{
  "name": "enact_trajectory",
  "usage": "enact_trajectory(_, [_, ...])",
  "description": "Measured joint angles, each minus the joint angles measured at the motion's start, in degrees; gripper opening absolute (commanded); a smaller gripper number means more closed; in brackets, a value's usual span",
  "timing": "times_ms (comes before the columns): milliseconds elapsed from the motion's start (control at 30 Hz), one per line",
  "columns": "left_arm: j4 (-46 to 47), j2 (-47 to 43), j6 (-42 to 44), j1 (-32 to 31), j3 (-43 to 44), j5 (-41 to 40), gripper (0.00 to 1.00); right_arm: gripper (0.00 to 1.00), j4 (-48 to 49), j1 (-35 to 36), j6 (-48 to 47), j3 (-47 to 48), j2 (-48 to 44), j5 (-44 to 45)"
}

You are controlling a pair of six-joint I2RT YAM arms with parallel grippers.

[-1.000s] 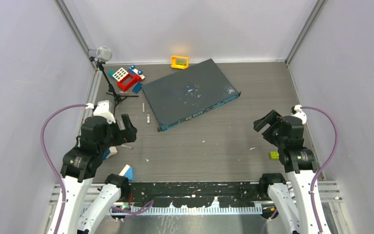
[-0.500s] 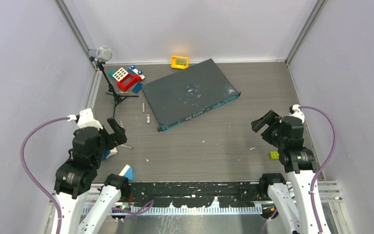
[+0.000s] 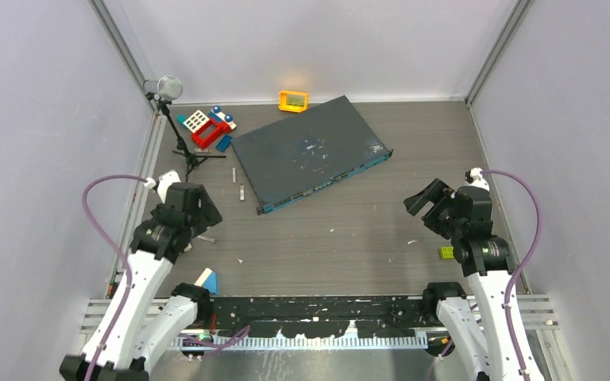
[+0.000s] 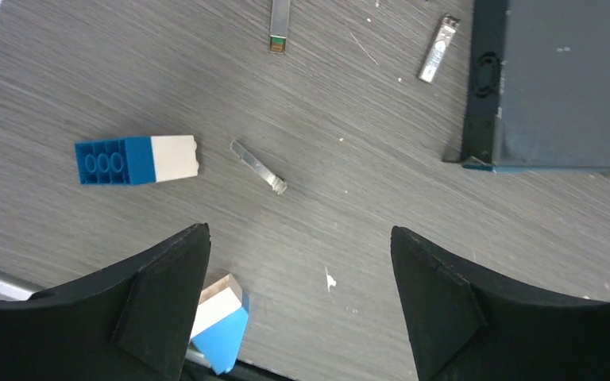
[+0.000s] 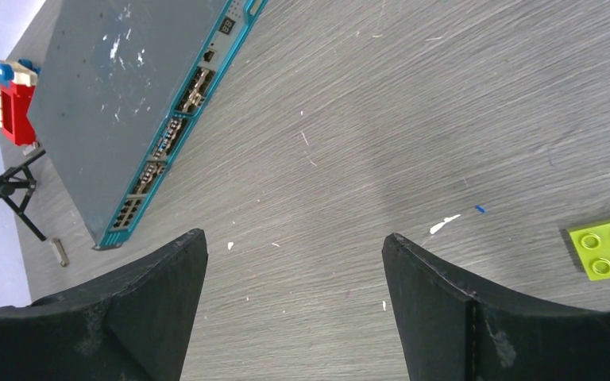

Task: Insert the plug into the switch port
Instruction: Pick up the plug from the center of the board.

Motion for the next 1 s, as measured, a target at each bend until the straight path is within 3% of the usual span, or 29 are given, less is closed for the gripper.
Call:
enact_trajectory(300, [16.1, 20.2, -1.4, 1.4, -2.7, -2.4, 0.78, 0.84, 1.7, 0.0, 0.2, -2.3, 2.2, -3.6])
enact_trajectory(500, [25.9, 30.4, -0.2, 9.3, -3.1, -1.0, 0.78, 0.84, 3.2, 0.0, 0.8, -2.9, 2.2, -6.3])
enact_trajectory(1000, [33.3, 43.5, 4.0, 14.9, -3.0, 0.9, 0.85, 0.83, 7.1, 0.0, 1.8, -3.3, 7.0, -12.2])
